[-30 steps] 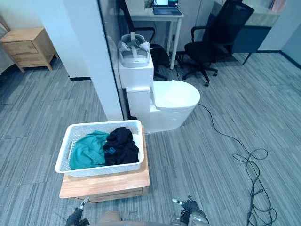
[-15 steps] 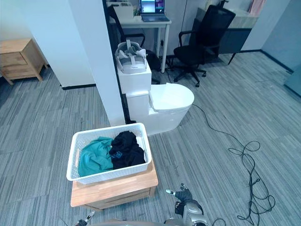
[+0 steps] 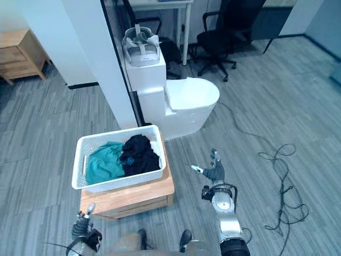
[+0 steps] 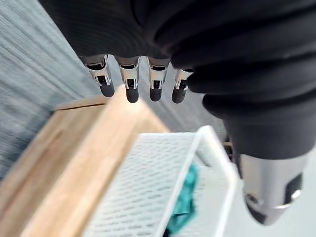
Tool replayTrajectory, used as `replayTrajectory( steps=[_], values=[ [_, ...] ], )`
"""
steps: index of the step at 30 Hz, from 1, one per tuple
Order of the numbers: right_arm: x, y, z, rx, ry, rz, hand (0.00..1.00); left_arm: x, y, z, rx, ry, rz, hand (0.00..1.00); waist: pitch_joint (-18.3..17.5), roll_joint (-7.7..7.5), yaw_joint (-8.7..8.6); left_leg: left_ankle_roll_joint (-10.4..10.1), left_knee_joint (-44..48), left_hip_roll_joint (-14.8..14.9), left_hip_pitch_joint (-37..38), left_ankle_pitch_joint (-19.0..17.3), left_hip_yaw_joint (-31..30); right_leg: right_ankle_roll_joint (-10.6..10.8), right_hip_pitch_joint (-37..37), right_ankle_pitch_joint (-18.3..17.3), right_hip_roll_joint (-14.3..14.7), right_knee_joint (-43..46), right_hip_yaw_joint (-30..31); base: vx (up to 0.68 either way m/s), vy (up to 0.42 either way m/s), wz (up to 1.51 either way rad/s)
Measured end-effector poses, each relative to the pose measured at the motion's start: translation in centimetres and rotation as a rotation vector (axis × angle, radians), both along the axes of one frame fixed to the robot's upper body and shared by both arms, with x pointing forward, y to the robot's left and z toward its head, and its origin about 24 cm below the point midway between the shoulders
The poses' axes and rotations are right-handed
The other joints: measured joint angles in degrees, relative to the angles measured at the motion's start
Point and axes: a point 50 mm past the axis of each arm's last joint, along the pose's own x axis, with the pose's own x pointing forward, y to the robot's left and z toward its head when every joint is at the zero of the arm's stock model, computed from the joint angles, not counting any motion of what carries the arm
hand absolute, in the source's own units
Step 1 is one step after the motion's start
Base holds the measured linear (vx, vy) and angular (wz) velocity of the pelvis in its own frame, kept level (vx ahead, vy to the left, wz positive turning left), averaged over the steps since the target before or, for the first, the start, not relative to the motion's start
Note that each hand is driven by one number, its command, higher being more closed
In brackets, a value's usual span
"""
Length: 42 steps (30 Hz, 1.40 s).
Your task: Pick up the laundry basket with both hands and put the clothes into the washing machine.
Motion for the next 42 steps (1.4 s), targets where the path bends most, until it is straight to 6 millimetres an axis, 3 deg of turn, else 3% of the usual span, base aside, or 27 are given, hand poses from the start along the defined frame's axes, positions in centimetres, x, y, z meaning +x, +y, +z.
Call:
replayTrajectory(
  steps=[1,3,4,7,8,9,10,11,13,16,17,18,21,24,26,28,30,33,42],
  values=[
    [0.4,0.2,1.4,-0.027,-0.058,0.016,0.0,-0.4,0.9,1.2,0.035,-0.045,0.038,0.0,0.3,0.28,0.36,-1.3,0.5,-0.2,-1.1,0.8,0.2,0.0,-0.8,-0.2,-1.3,0.9,0.4,-0.05,0.125,-0.08],
    [0.9,0.2,3.8,-0.053,-0.157,0.014,0.0,-1.2,2.5,2.5,0.087,-0.084,0.1,0.0,0.6,0.27,0.56,1.1,4.1,0.9,-1.9,-0.8,2.0,-0.4,-1.6,0.2,-3.0,1.6,-0.1,-0.04,0.129,0.0],
    [1.1,0.3,5.0,-0.053,-0.213,0.008,0.0,-1.9,3.6,3.1,0.121,-0.091,0.139,0.0,0.6,0.44,0.81,2.6,5.1,3.3,-1.7,-2.0,3.0,-0.2,-1.9,0.1,-3.6,2.2,0.0,-0.01,0.14,0.04],
    [1.9,-0.6,7.1,-0.079,-0.294,-0.013,0.0,-2.6,5.4,4.3,0.176,-0.115,0.206,0.0,-0.2,1.25,0.15,2.6,-3.4,6.2,2.2,-1.4,3.6,1.8,-3.9,0.1,-6.2,3.8,0.0,0.0,0.242,0.14],
    [2.3,-1.2,7.8,-0.101,-0.316,-0.019,0.0,-2.8,5.9,4.6,0.192,-0.119,0.224,0.0,-1.1,2.65,-0.04,2.1,-8.4,7.3,4.1,0.8,3.9,3.2,-5.6,-0.3,-6.6,5.0,0.2,0.0,0.367,0.13],
    [2.6,-2.0,8.4,-0.156,-0.32,-0.029,0.0,-2.7,6.8,5.0,0.208,-0.12,0.236,0.0,-1.8,3.89,-0.43,-1.7,-14.3,6.3,6.6,-1.3,5.0,5.2,-6.7,-0.5,-7.7,6.1,0.4,0.01,0.398,0.14],
    [2.7,-2.0,8.3,-0.158,-0.317,-0.033,0.0,-2.5,7.1,5.1,0.215,-0.123,0.235,0.0,-1.7,3.31,-0.44,-1.8,-14.8,6.0,6.9,-1.2,5.2,5.7,-6.7,-0.4,-8.1,6.1,0.6,0.03,0.354,0.07],
    [3.0,-2.1,8.2,-0.178,-0.3,-0.039,0.0,-2.3,8.4,5.8,0.252,-0.125,0.232,0.0,-1.9,1.65,-0.17,-1.1,-16.1,3.7,8.0,-0.9,6.6,6.1,-6.4,0.6,-9.5,4.9,2.3,0.05,0.338,-0.19],
    [4.0,-1.2,8.3,-0.196,-0.287,0.009,0.0,-2.5,10.8,7.3,0.337,-0.118,0.237,0.0,-2.5,0.34,-0.11,0.0,-16.4,1.6,9.4,-1.6,8.6,7.0,-4.4,3.8,-10.7,0.6,4.3,0.05,0.271,-0.31],
    [6.2,-0.3,9.8,-0.212,-0.313,0.066,0.0,-1.9,13.7,8.1,0.412,-0.075,0.228,0.0,-3.3,-0.91,-0.07,0.2,-16.9,0.3,9.0,-1.7,10.9,6.7,-4.1,8.4,-10.9,-5.3,6.6,0.01,0.14,-0.37],
    [6.7,-0.4,10.2,-0.228,-0.316,0.077,0.0,-1.3,14.0,8.0,0.407,-0.075,0.226,0.0,-3.0,-0.53,-0.05,0.2,-16.9,0.1,8.8,-1.7,11.3,6.9,-4.1,9.2,-10.9,-6.4,6.7,-0.02,0.065,-0.31],
    [7.4,-0.5,10.4,-0.244,-0.304,0.097,0.0,-0.5,14.2,7.6,0.389,-0.067,0.217,0.0,-3.3,-0.98,-0.07,0.2,-17.0,0.1,8.7,-1.7,11.8,6.7,-4.1,9.9,-10.7,-7.4,7.1,-0.02,0.03,-0.22],
    [8.4,-1.4,10.6,-0.261,-0.272,0.106,0.0,0.8,14.2,6.2,0.341,-0.016,0.2,0.0,-2.8,-0.32,-0.22,0.1,-17.3,0.5,8.1,-1.4,11.8,7.4,-4.9,10.5,-10.0,-8.2,7.8,-0.03,-0.032,-0.16],
    [10.7,-3.3,11.9,-0.272,-0.239,0.078,0.0,2.8,14.5,5.4,0.312,0.039,0.151,0.0,0.2,0.2,-1.42,-0.3,-18.5,1.3,7.0,0.1,11.8,7.3,-6.7,11.4,-8.9,-8.1,8.0,-0.08,-0.079,-0.06],
    [12.6,-5.1,14.1,-0.291,-0.221,0.025,0.0,5.6,15.2,6.5,0.333,0.035,0.102,0.0,3.5,-0.06,-1.44,-0.9,-18.7,2.3,5.0,1.3,11.8,6.5,-9.1,12.6,-7.9,-8.2,8.2,-0.13,-0.092,-0.1],
    [13.7,-5.8,15.7,-0.295,-0.226,-0.003,0.0,7.4,15.6,7.6,0.357,0.02,0.078,0.0,5.2,-0.19,-1.41,-1.1,-18.8,2.7,3.4,2.1,11.8,6.0,-10.6,13.1,-7.3,-8.2,8.4,-0.11,-0.069,-0.06],
    [15.1,-6.1,17.9,-0.278,-0.233,-0.05,0.0,10.4,15.5,9.2,0.377,-0.022,0.037,0.0,8.7,-0.15,-1.31,-1.5,-18.7,3.6,2.1,3.0,11.8,5.6,-12.1,14.0,-6.5,-8.3,8.5,-0.12,-0.076,-0.06],
    [15.9,-6.4,19.0,-0.254,-0.219,-0.084,0.0,13.1,14.7,10.8,0.409,-0.068,-0.021,0.0,11.4,-0.18,-1.22,-1.7,-18.5,4.3,0.4,3.6,11.7,5.1,-13.0,15.3,-5.6,-9.6,8.5,-0.06,-0.055,-0.03],
    [16.6,-7.6,21.2,-0.253,-0.203,-0.161,0.0,16.8,13.2,13.0,0.426,-0.133,-0.09,0.0,15.0,-0.08,-1.19,-1.7,-18.6,4.9,-1.0,3.9,12.4,5.0,-14.7,16.0,-4.8,-10.2,9.4,-0.01,-0.011,-0.05]
  ],
)
